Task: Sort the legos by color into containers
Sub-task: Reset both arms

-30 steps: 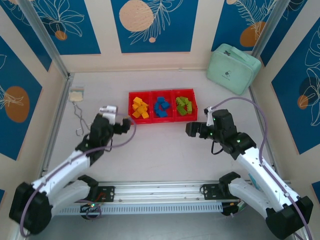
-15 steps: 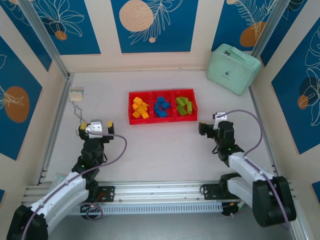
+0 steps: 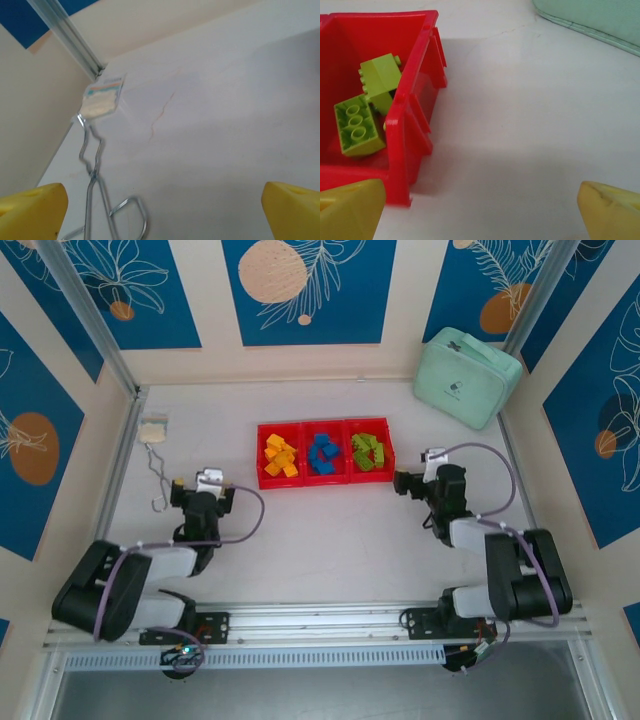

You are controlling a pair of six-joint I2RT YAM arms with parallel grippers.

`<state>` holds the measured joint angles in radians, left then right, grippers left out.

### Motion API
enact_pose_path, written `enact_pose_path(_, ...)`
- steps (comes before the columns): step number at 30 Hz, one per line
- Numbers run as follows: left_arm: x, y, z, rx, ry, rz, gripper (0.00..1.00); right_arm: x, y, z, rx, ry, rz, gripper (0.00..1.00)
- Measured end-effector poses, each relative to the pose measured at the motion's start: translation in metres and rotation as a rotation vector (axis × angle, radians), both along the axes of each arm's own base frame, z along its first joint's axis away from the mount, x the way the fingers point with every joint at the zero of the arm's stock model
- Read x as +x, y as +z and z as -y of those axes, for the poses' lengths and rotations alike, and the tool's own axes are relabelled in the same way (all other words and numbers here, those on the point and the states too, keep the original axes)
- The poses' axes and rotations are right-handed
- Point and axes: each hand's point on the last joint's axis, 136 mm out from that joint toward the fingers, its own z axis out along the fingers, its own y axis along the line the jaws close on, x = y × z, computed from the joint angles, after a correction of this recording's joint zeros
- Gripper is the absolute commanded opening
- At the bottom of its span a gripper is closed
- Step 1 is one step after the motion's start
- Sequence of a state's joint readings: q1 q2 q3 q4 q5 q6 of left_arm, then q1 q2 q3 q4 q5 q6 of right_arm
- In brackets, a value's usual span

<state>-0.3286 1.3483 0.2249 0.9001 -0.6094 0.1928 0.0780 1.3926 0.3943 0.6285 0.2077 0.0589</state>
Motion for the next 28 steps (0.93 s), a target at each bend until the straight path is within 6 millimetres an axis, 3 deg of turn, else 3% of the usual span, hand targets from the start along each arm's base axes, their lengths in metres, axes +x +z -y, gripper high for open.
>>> enact_pose_path(2, 0.010, 0.000, -0.003, -0.019, 0.008, 0.012, 0.99, 0.014, -0.004, 0.004, 0.031, 0.002, 0.018, 0.99)
enact_pose_path(5, 0.024, -0.007, -0.012, -0.070, 0.013, 0.019, 0.99, 0.011, -0.016, 0.020, 0.065, -0.027, 0.003, 0.99)
enact_pose_path(11, 0.042, -0.020, -0.022, -0.181, -0.013, -0.023, 0.99, 0.010, -0.008, 0.000, 0.100, 0.081, 0.035, 0.99)
enact_pose_path(28, 0.046, -0.023, -0.015, -0.235, -0.064, -0.029, 0.99, 0.016, -0.003, 0.002, 0.107, 0.072, 0.042, 0.99)
